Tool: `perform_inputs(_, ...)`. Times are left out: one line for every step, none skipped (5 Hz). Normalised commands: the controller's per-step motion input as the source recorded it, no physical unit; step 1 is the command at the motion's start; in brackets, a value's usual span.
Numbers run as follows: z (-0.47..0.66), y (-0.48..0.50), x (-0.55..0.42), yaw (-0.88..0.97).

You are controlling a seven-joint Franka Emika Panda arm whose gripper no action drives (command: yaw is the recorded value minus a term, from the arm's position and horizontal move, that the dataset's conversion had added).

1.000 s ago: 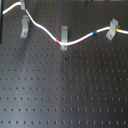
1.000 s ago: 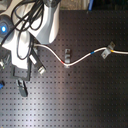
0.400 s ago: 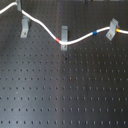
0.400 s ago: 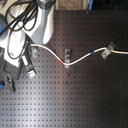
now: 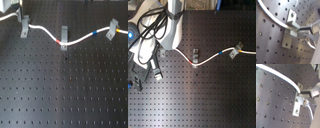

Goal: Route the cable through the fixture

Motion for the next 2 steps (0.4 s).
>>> perform_inputs(0.20, -0.080, -0.262, 0.00)
perform_inputs(0.36, 0.016, -0.198, 0.00)
